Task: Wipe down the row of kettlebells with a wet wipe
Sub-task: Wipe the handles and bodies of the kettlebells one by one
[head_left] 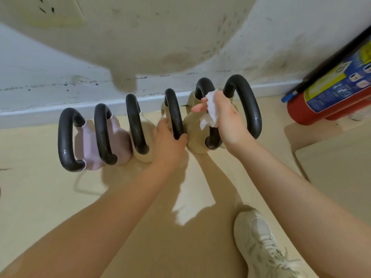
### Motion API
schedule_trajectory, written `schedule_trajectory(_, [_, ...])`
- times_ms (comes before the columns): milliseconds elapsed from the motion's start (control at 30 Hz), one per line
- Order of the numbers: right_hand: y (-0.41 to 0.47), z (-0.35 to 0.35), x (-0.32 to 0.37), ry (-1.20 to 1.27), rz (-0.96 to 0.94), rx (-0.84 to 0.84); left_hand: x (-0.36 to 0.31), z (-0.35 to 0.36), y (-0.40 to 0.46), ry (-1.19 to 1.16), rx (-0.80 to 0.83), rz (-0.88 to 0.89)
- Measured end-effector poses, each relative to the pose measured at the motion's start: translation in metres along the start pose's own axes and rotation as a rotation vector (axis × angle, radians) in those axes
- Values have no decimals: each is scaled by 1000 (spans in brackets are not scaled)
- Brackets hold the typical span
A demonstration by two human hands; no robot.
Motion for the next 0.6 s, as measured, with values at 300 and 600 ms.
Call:
schedule_trajectory(300, [33, -62, -10, -198, 91, -157, -39, 41, -3, -65, 109, 138])
schedule_trajectory(600, [46, -76, -16, -196, 9, -347, -48, 49, 11, -79, 159, -53])
Point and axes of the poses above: each hand's wrist, its own y-axis towards the middle knuckle, its own z-axis out of the palm, x = y × z, the point moved 4 cm from there along y, towards the middle knuckle, and after that the axes turned 2 degrees about y, right-handed, at the moved point
